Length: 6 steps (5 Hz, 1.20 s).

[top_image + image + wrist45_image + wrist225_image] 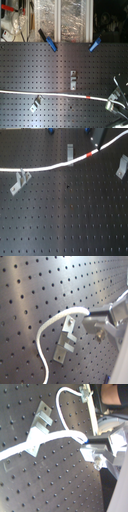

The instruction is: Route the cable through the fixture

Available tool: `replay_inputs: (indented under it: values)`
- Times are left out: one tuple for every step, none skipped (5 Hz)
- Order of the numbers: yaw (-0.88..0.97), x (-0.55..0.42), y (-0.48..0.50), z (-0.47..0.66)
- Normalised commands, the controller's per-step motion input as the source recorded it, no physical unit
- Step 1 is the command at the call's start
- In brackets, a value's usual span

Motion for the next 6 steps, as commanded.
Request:
replay_inputs:
  values:
    - [0.18, -0.104, -0.121, 0.27]
    - [0.0, -0.351, -0.192, 0.36]
    - [0.0, -0.46, -0.225, 0.41]
    - [0.0, -0.359, -0.126, 0.33]
    - [-0.23, -0.003, 0.008, 0.0]
    - [-0.56, -0.04, 0.101, 0.0]
